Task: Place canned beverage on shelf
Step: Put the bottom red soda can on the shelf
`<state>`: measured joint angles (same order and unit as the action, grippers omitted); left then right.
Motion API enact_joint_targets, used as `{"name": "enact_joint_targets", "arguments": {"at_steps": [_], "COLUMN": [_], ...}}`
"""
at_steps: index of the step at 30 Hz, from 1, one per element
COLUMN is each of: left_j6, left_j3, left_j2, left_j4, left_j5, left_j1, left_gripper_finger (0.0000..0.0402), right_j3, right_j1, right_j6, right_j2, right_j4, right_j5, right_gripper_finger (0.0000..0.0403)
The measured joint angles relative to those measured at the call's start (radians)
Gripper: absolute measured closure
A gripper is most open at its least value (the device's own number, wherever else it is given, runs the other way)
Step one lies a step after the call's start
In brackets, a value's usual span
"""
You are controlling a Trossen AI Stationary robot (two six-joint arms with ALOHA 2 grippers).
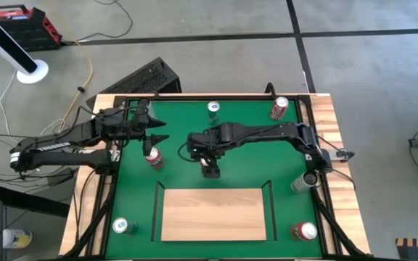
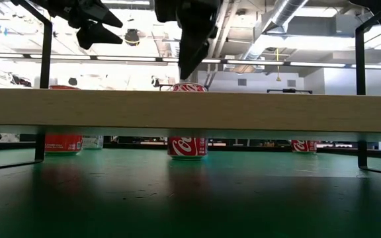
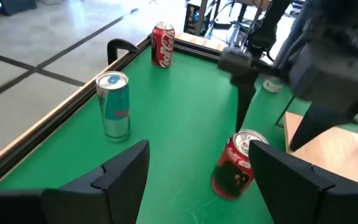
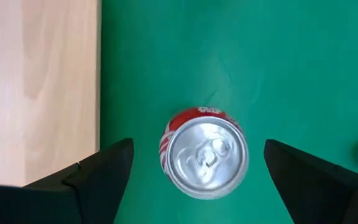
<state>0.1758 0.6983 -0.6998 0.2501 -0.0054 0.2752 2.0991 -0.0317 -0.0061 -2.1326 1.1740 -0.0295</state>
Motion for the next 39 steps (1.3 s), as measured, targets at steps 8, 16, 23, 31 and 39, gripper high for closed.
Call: {"name": "enact_joint_targets", "arguments": {"at_steps": [8, 16, 23, 31, 39], "left_j6": [0.002, 0.003, 0.005, 0.009, 0.024], "left_j3": [0.000, 0.000, 0.000, 0.000, 0.000], "left_j2": [0.000, 0.000, 0.000, 0.000, 0.000], "left_j4": [0.000, 0.002, 0.006, 0.021, 0.031], "left_j5": [0.000, -0.001, -0.001, -0.001, -0.001], "left_j1": [0.000, 0.000, 0.000, -0.001, -0.002], "left_gripper_finger": [0.0140, 0.0140, 0.0140, 0.0140, 0.0140], "right_j3": [-0.062, -0.075, -0.074, -0.077, -0.075], "right_j1": [0.023, 0.025, 0.028, 0.022, 0.019], "right_j6": [-0.002, -0.003, 0.011, 0.052, 0.059], "right_j2": [0.000, 0.000, -0.031, -0.107, -0.109], "right_j4": [-0.037, -0.064, -0.072, -0.055, -0.037], "right_j5": [0.000, 0.002, 0.066, 0.082, 0.082], "right_gripper_finger": [0.0019, 0.0019, 0.0019, 0.0019, 0.0019]}}
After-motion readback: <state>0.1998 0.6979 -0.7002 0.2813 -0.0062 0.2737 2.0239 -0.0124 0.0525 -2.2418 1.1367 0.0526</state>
